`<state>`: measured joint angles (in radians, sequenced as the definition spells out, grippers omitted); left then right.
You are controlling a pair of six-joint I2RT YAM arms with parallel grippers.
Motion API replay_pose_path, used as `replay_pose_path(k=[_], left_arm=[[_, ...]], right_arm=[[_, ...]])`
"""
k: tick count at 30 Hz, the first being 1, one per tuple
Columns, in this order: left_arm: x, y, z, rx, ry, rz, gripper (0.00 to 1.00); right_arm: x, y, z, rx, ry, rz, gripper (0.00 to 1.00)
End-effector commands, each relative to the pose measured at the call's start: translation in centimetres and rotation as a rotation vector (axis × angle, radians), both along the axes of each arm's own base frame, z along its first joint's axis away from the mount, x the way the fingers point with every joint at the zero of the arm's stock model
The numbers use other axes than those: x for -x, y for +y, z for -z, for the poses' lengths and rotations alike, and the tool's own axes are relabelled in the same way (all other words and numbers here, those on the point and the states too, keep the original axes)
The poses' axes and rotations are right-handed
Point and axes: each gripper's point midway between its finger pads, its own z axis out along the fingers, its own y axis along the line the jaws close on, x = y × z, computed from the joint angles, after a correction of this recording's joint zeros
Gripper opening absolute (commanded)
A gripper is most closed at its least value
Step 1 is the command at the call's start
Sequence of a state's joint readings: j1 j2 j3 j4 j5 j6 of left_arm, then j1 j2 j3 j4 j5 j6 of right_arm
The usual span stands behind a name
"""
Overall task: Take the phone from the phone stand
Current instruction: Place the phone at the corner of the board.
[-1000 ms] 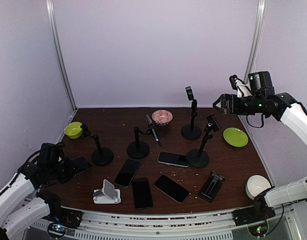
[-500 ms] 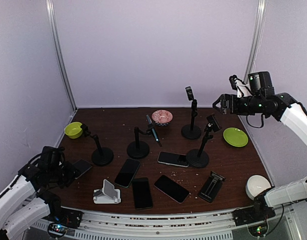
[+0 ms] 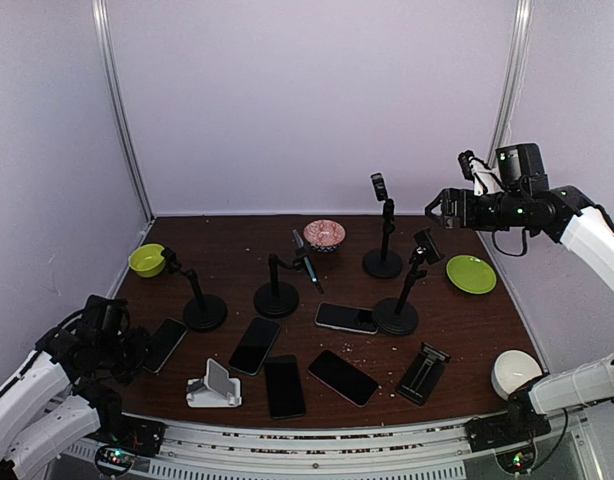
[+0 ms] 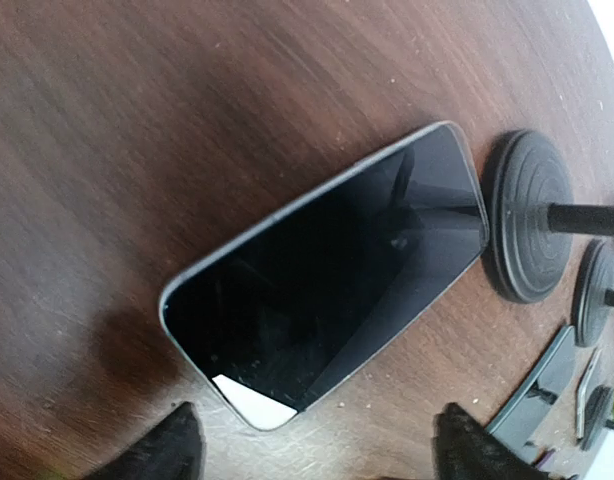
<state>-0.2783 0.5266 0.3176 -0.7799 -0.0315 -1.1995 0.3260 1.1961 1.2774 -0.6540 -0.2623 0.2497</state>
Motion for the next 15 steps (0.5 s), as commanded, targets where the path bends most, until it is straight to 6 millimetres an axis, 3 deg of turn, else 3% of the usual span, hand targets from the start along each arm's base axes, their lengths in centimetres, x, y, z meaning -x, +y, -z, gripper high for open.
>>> replay_pose_path(k=[1,3,9,15], left_arm=[[-0.7,0.8,-1.6,-0.029,-0.039,-0.032,0.90],[-0.7,1.0,-1.8,-0.042,-0.036,-0.036,0.97],[-0.8,2.0,-3.1,-0.109,-0.043,-0.041,0.98],[-2.4,4.0,-8.3,-0.296,-0.143,0.000,0.98]], right_arm=[[-0.2,0.1,-0.3,-0.009,-0.016,0.001,1.00],[-0.1,0.0,-0.5,-0.006,-0.018,0.004,0.99],[0.1,-0.4,-0.5,0.009,-0.008,0.018,1.00],[1.0,-2.4,0.9,0.100,0.045,0.087,1.00]])
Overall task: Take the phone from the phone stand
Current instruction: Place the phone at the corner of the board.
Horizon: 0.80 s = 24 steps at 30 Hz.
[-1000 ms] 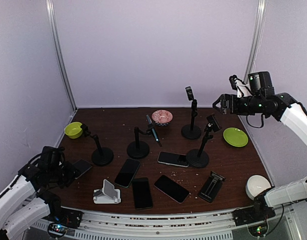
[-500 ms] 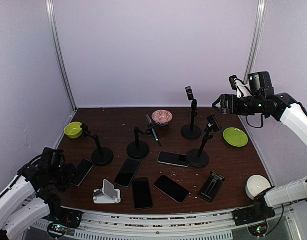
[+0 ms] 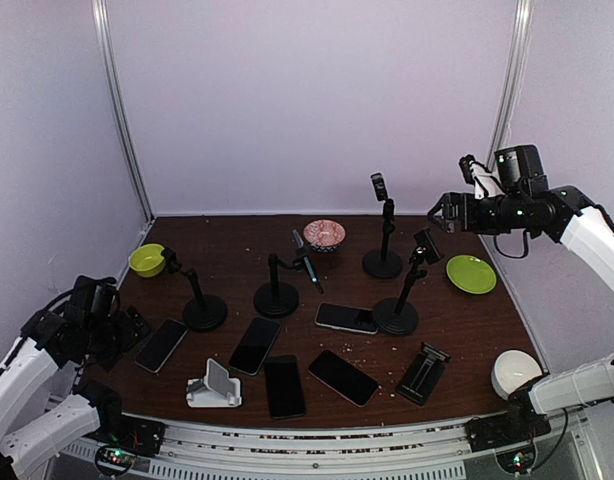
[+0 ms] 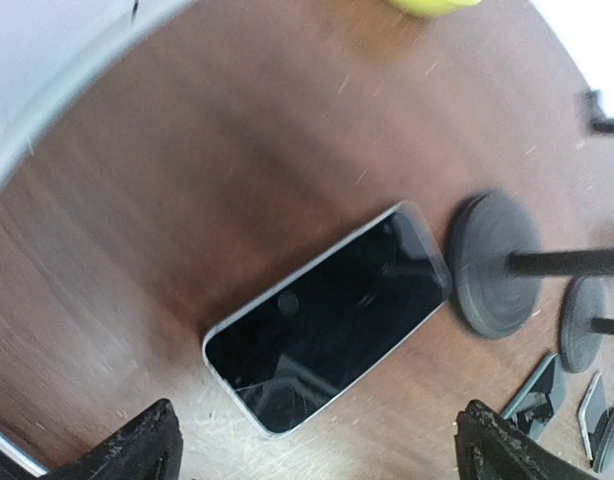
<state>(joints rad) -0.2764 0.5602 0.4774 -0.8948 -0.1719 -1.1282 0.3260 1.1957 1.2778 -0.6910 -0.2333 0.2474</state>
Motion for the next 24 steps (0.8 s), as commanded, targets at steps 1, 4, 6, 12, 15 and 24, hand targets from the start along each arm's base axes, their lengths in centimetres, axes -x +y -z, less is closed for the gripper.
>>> replay_pose_path(k=[1,4,6,12,15,24], left_arm=[[-1.8,1.9,-5.0,-0.172,-0.113,0.034,0.98],[-2.8,2.4,-7.8,-0.246,-0.177,0.065,0.98],[-3.4,3.0,-10.3,-0.316,-0.220,0.074,0.98],[-4.8,4.6,-17.9,-0.547,-0.312,0.135,0.98],[-5.0,5.6,-20.5,-0.667,-0.323,0.151,0.98],[-6.2,6.1,-21.4,-0.824,-0.339,0.193,0.98]], right_arm=[[0.9,-2.4,0.5,0.096,0.030,0.086,1.00],[1.8,-3.0,1.3,0.113,0.073,0.104,1.00],[2.4,-3.2,1.5,0.106,0.100,0.115,1.00],[3.9,-3.5,2.5,0.045,0.203,0.188,1.00],[4.6,-2.0,3.1,0.023,0.253,0.163,1.00],[4.8,3.3,2.7,0.086,0.298,0.111,1.00]])
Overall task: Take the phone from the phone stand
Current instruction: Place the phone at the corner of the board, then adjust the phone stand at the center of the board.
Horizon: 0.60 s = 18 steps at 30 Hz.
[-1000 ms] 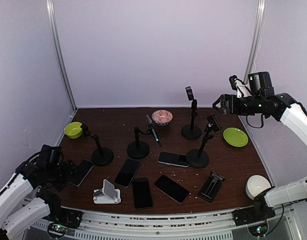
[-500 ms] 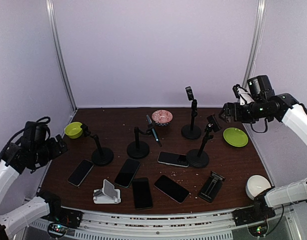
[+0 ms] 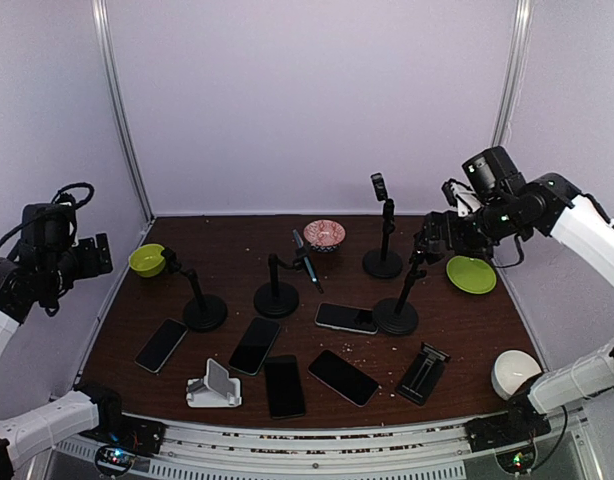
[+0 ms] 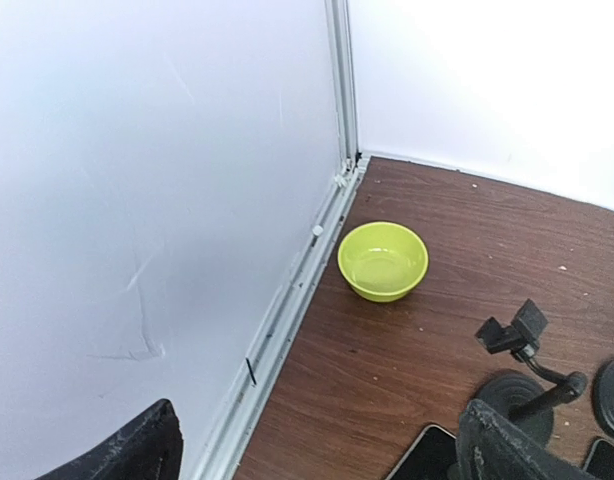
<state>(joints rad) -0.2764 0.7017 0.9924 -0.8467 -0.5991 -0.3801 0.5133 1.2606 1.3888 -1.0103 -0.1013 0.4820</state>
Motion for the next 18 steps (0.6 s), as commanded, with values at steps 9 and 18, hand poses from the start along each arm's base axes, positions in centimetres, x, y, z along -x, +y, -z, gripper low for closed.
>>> replay_pose_path(k=[9,18], left_arm=[[-1.4,-0.3,0.6,-0.087,-0.011,0.046,0.98],[-1.7,-0.6,1.0,-0.086,-0.005,0.066,0.98]], right_arm=[[-2.6,-0.5,0.2,0.314,0.011,0.086,0.96],[-5.6,1.1,2.3,0.420,0.044,0.005,0.80]])
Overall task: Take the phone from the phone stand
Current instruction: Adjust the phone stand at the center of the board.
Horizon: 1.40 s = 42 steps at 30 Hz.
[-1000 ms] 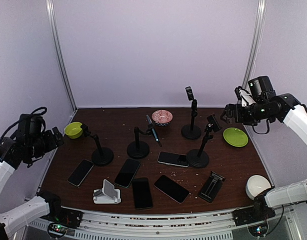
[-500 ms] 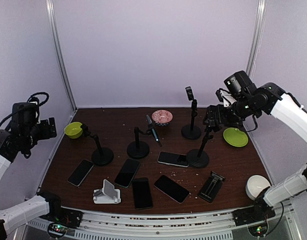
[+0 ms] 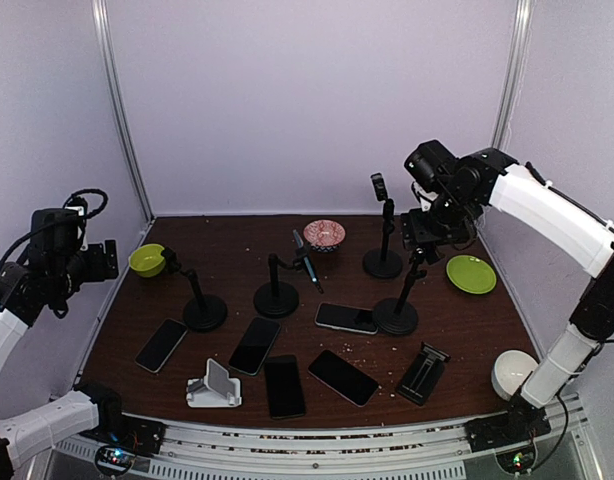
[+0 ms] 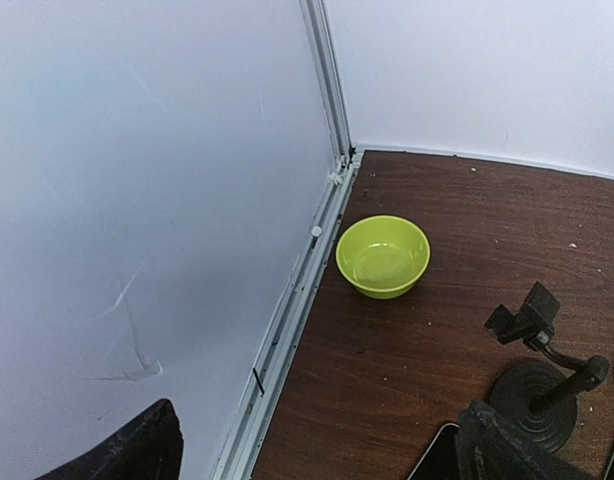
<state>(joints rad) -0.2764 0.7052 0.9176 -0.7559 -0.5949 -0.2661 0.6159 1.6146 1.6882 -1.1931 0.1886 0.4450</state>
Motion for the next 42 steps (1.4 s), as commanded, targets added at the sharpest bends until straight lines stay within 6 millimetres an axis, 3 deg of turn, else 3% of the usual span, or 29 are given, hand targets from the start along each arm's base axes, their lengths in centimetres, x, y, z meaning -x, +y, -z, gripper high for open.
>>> replay_pose_path(k=[1,10,14,19,30,42], left_arm=[[-0.6,-0.3,-0.4,0.003,-0.031,0.014,0.98],[-0.7,-0.2,-0.5,0.000,-0.034,0.011,0.98],[-0.7,-0.2,-0.4,0.001,-0.032,0.013,0.98],[-0.7,-0.3,-0.4,0.002,-0.030,0.018,0.98],[-0.9,-0.3,-0.2,-0.002,-0.023,0.015,0.98],[-1.0,-0.3,0.0,-0.008,-0.015,0.014,0.98]], right_arm=[[-1.2,-0.3,0.0,0.074,-0.007,-0.029,0.76],[-2.4,-1.2,0.5,0.147,-0.003,-0.028,0.40],[-2.4,-1.9,0.1,0.171,-0.018,-0.019,0.29],[-2.6,-3.3,-0.6,0.186,-0.044,0.009,0.28],[-3.3,-8.4,-2.7,0.219,-0.089,0.115,0.28],[-5.0,-11.9,-2.2,0.281,-0.077,0.198,0.28]])
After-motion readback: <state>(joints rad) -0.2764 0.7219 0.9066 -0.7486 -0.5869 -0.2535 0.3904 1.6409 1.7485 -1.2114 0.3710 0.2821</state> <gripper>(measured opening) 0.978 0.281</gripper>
